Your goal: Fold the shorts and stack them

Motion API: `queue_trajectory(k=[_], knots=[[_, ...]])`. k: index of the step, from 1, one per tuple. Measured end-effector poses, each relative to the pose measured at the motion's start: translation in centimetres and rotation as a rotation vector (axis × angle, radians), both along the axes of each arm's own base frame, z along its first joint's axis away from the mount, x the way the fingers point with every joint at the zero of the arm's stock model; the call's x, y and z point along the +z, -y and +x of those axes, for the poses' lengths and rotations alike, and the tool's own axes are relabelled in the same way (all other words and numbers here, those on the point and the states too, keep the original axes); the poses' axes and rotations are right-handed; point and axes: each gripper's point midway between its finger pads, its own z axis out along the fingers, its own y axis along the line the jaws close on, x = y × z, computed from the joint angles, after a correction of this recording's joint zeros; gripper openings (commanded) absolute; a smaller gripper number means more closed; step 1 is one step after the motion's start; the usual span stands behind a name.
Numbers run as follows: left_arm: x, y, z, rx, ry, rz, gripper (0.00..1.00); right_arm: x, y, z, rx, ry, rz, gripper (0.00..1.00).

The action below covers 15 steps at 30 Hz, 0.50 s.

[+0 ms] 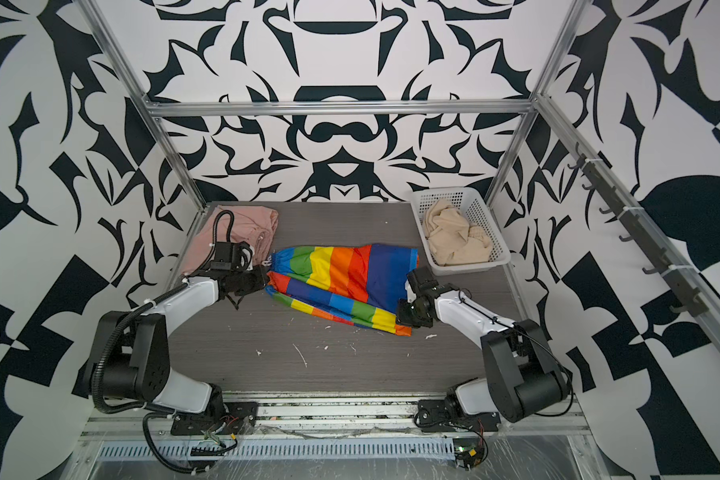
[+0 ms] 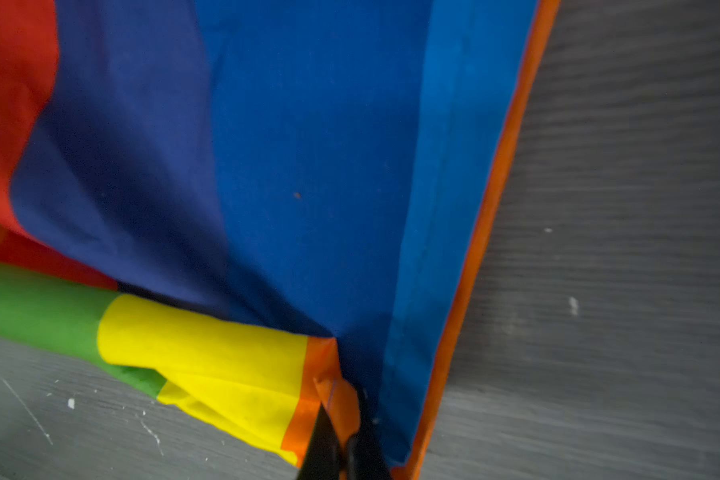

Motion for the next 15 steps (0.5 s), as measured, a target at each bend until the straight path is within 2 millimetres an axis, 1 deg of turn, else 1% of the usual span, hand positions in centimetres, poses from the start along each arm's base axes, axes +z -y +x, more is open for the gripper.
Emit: queue_trajectory(k=[1, 2, 4, 5, 6, 8, 10, 11, 12, 13, 15], knots=[[0.0, 0.0, 0.0, 0.003, 0.0, -0.002, 0.25, 0.1, -0.1, 0.2, -0.003, 0.006, 0.003, 0.18], [0.0, -0.1, 0.0, 0.005, -0.001, 0.0, 0.31, 0.1, -0.1, 0.3, -0.005, 0.01, 0.006, 0.25], [0.1, -0.3, 0.0, 0.01, -0.006, 0.012, 0.51, 0.4, -0.2, 0.4, 0.0, 0.017, 0.012, 0.36], [0.2, -0.6, -0.1, 0.019, -0.006, 0.024, 0.7, 0.7, -0.3, 0.4, 0.0, 0.022, 0.017, 0.41], [0.5, -0.9, -0.2, 0.03, -0.002, 0.037, 1.0, 1.2, -0.4, 0.5, 0.007, 0.03, 0.02, 0.45], [1.5, -1.7, -0.4, 0.059, 0.017, 0.06, 1.0, 2.7, -0.6, 0.7, 0.019, 0.062, 0.03, 0.54], [3.4, -2.3, -0.3, 0.083, 0.06, 0.074, 1.0, 4.9, -0.8, 1.1, 0.028, 0.116, 0.044, 0.59], [4.8, -2.4, 0.0, 0.093, 0.091, 0.07, 0.99, 6.3, -0.9, 1.4, 0.028, 0.148, 0.054, 0.65], [6.5, -2.3, 0.5, 0.098, 0.133, 0.055, 1.0, 7.6, -1.0, 1.7, 0.027, 0.178, 0.064, 0.69], [7.9, -2.0, 1.0, 0.101, 0.163, 0.034, 0.99, 8.8, -1.1, 2.1, 0.028, 0.205, 0.072, 0.71], [10.7, -0.6, 2.3, 0.089, 0.215, -0.041, 0.99, 10.9, -1.6, 3.1, 0.032, 0.253, 0.094, 0.75]])
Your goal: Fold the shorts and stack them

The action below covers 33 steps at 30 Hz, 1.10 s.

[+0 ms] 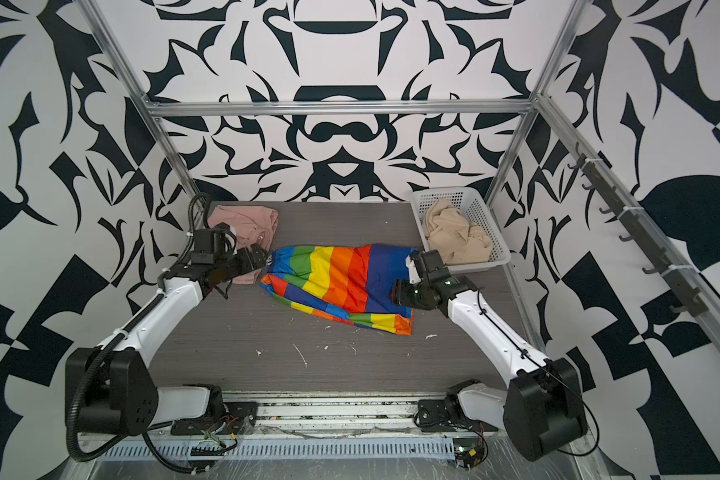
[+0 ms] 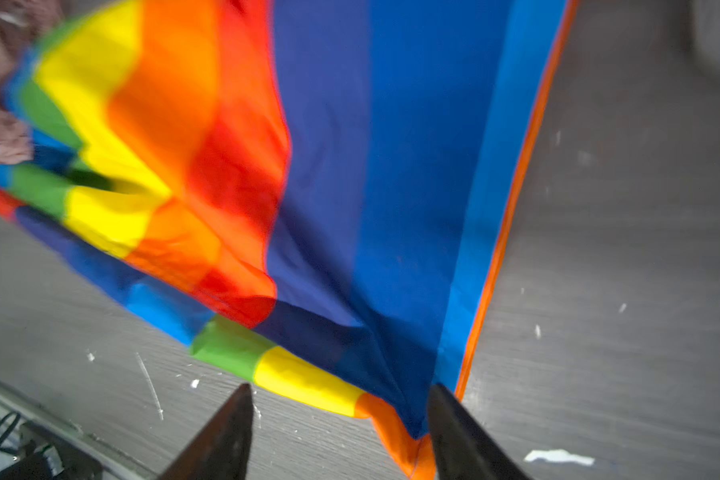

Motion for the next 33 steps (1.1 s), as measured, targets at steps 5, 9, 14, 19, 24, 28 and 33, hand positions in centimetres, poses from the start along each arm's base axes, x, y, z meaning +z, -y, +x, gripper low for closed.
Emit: queue_trajectory(k=[5, 9, 14, 19, 24, 28, 33], knots=[[1.7, 6.0, 1.9, -0.123, 0.006, -0.098, 0.99, -0.3, -2.4, 1.1, 0.023, -0.025, 0.054, 0.76], [-2.0, 9.2, 0.9, -0.2, -0.099, -0.149, 0.99, -3.8, -4.3, -0.2, 0.058, -0.113, 0.069, 0.77], [-9.7, 8.3, -1.9, -0.18, -0.287, -0.134, 0.99, -7.9, -3.9, -3.3, 0.048, -0.232, 0.069, 0.78], [-13.3, 7.5, -4.5, -0.171, -0.376, -0.13, 0.99, -9.9, -2.5, -4.7, 0.031, -0.285, 0.026, 0.79], [-12.3, 7.1, -5.7, -0.161, -0.351, -0.128, 1.0, -8.3, -0.8, -3.2, 0.007, -0.266, -0.042, 0.86], [-6.7, 6.9, -4.7, -0.157, -0.206, -0.13, 1.0, -2.6, -2.0, 1.5, 0.024, -0.105, -0.018, 0.99], [-1.2, 9.2, 0.0, -0.2, -0.087, -0.197, 0.99, 1.5, -6.1, 8.9, 0.069, 0.02, 0.101, 0.99]])
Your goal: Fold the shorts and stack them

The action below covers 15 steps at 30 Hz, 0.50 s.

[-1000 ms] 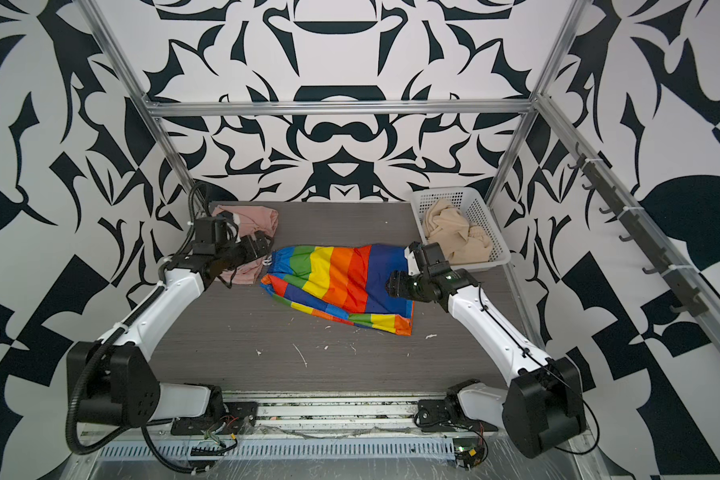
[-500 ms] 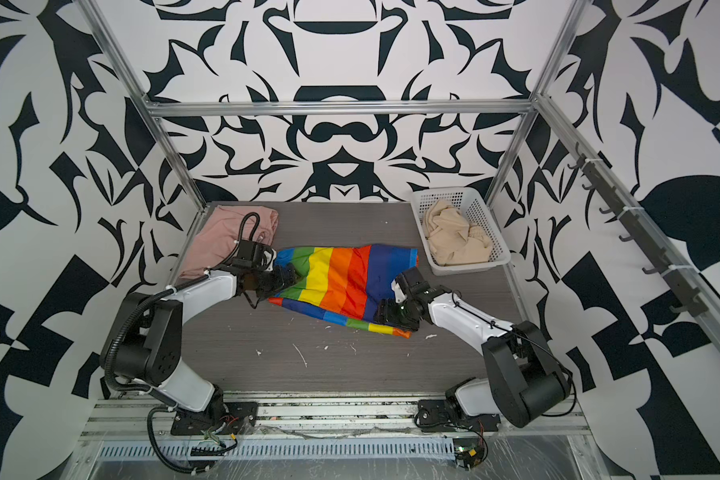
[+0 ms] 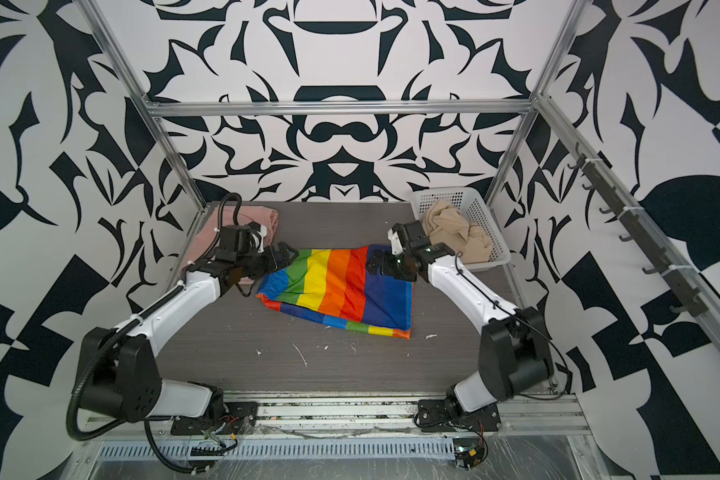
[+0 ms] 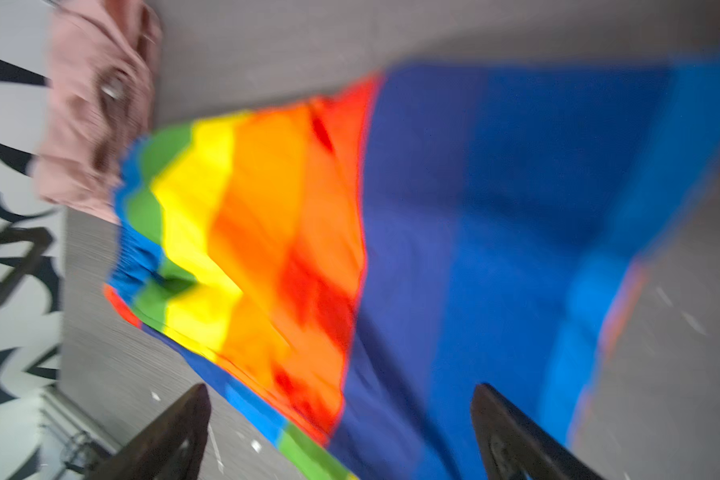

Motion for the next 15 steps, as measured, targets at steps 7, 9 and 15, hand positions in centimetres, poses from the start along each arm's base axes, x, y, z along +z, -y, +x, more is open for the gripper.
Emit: queue_trajectory(k=[7, 9, 15], knots=[[-8.7, 2.5, 1.5, -0.05, -0.212, -0.009, 0.99, -7.6, -3.7, 5.6, 0.043, -0.121, 0.067, 1.0], [-10.8, 2.3, 0.7, -0.053, -0.269, 0.005, 1.0, -9.9, -3.8, 6.5, 0.047, -0.156, 0.059, 0.99], [-12.4, 1.4, -0.5, -0.059, -0.296, 0.03, 0.99, -10.4, -1.3, 10.8, 0.026, -0.116, 0.055, 1.0]])
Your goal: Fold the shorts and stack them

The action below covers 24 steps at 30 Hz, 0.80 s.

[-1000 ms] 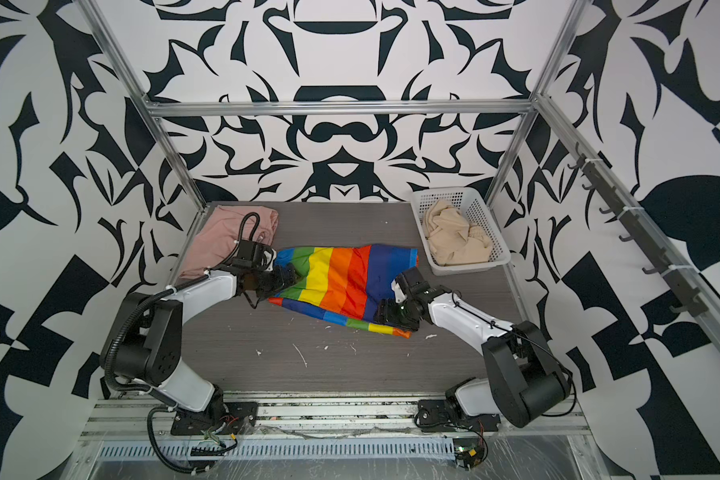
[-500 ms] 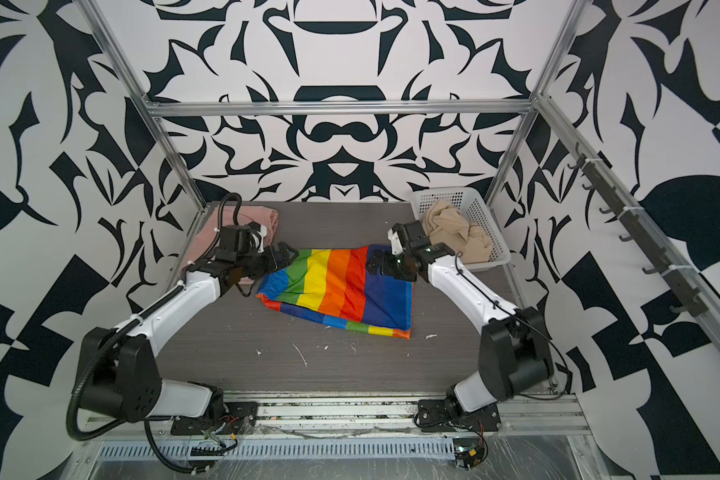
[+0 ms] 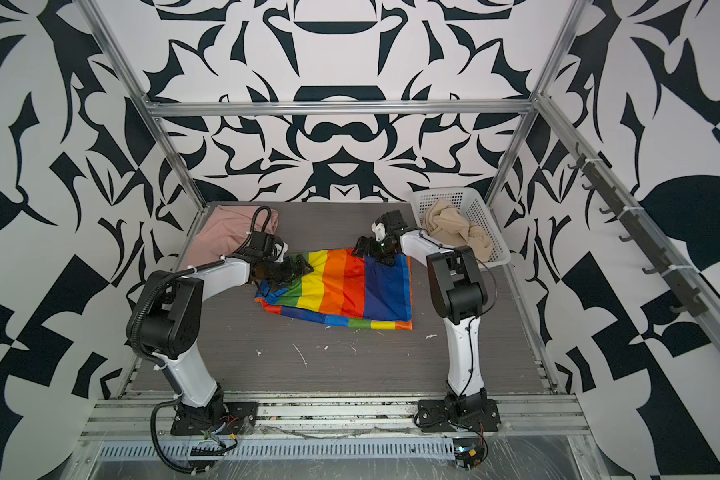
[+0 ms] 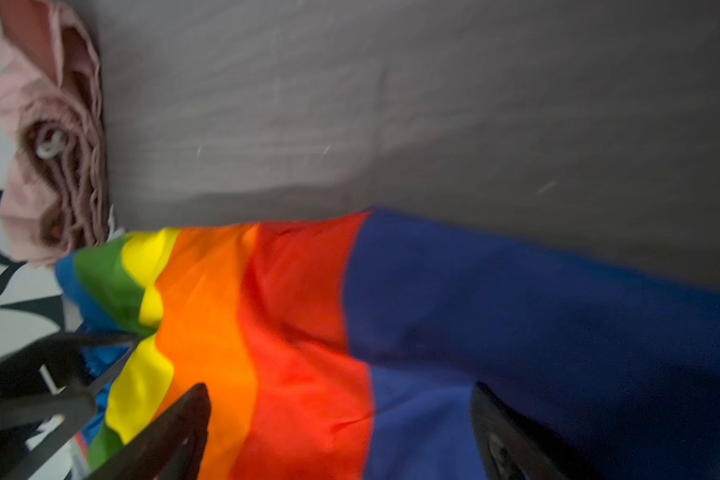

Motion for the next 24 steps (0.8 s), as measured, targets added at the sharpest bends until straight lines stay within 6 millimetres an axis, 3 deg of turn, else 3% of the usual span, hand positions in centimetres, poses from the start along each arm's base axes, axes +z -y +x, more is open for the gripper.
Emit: queue_trajectory(k=[6, 9, 11, 15, 17, 19, 21, 24], knots=[[0.0, 0.4, -1.8, -0.026, 0.021, 0.003, 0.99, 0.0, 2.6, 2.7, -0.018, 0.021, -0.034, 0.99], [1.0, 0.8, -3.6, -0.05, 0.03, 0.046, 1.0, 0.3, 3.0, 2.6, -0.015, 0.018, -0.057, 1.0], [2.7, 0.5, -4.0, -0.059, 0.082, 0.102, 0.99, 0.9, 3.0, 2.1, -0.008, 0.015, -0.073, 1.0], [8.2, -2.8, -2.7, -0.007, 0.269, 0.229, 0.99, 5.3, 2.4, -0.3, 0.014, 0.072, -0.082, 1.0], [9.0, -5.3, -1.8, 0.045, 0.28, 0.259, 0.99, 7.9, 1.8, -2.0, 0.031, 0.116, -0.076, 0.99], [8.2, -7.5, -1.5, 0.083, 0.241, 0.286, 0.99, 10.0, 1.3, -4.0, 0.051, 0.158, -0.066, 0.99], [6.0, -9.1, -2.1, 0.099, 0.164, 0.316, 1.0, 10.7, 1.0, -6.2, 0.071, 0.172, -0.058, 1.0], [3.3, -9.2, -4.1, 0.063, 0.064, 0.33, 0.99, 8.6, 1.4, -8.9, 0.085, 0.12, -0.068, 0.99]])
